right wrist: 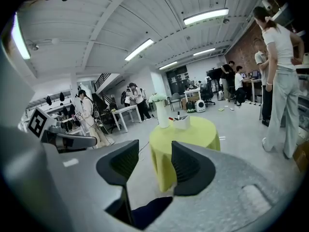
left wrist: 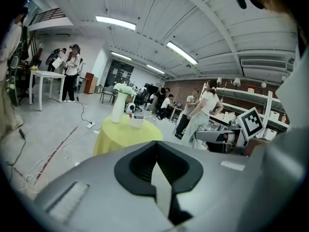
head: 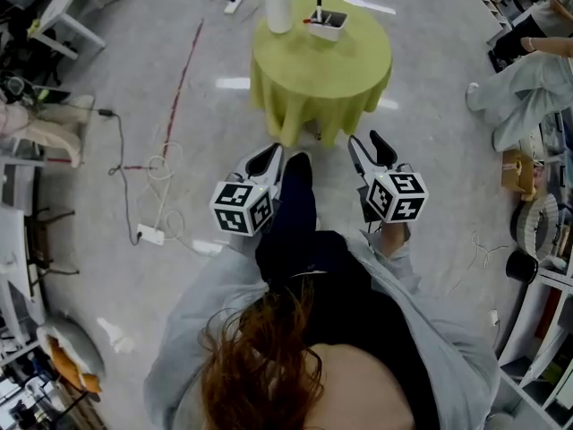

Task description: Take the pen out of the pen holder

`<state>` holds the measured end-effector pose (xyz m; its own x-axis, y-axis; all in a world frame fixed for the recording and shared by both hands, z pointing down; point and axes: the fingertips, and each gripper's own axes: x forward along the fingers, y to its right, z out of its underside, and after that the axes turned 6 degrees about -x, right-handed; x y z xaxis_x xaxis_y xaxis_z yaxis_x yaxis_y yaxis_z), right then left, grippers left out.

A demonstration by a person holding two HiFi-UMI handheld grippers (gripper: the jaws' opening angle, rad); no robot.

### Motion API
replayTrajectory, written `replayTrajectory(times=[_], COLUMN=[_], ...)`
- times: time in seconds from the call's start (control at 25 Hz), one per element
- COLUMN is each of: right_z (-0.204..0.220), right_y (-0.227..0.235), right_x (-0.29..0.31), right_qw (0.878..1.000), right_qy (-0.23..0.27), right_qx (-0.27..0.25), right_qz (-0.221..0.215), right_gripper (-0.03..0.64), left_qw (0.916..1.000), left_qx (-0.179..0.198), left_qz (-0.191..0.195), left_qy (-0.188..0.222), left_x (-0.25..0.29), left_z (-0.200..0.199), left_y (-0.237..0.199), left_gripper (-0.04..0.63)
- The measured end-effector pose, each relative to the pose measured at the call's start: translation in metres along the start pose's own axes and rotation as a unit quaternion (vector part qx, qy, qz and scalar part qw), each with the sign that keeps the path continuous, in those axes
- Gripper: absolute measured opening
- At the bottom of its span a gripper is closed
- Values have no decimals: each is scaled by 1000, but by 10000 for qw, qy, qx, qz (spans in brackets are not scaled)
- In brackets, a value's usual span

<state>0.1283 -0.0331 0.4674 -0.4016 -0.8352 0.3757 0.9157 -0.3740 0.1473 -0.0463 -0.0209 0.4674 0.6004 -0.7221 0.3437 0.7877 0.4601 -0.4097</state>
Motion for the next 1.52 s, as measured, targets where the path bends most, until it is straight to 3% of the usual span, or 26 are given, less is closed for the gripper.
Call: replayTrajectory(times=[0.48,1.12,1.32,1.52], right_z=[-22,-139,-159,-161], right_y=[37,119,146,160], right_x=[36,157,197,234], right_qw=[9998,9984,9984,9990], right_qy=[76,457,435,333], right_qx=[-18,-193,-123,-88], right_qz=[158,286,331,296], right_gripper=[207,207,207,207], left_qw=[9999,9983,9979,9985], left_qx=[58,386,460,415], left_qz=[156,350,356,313], left_qy=[1,269,271,163], left_x=[55,187,226,254], left_z=[-25,-160,-194,-202], left_y=[-14,-63,-80,-103], left_gripper=[17,17,17,17])
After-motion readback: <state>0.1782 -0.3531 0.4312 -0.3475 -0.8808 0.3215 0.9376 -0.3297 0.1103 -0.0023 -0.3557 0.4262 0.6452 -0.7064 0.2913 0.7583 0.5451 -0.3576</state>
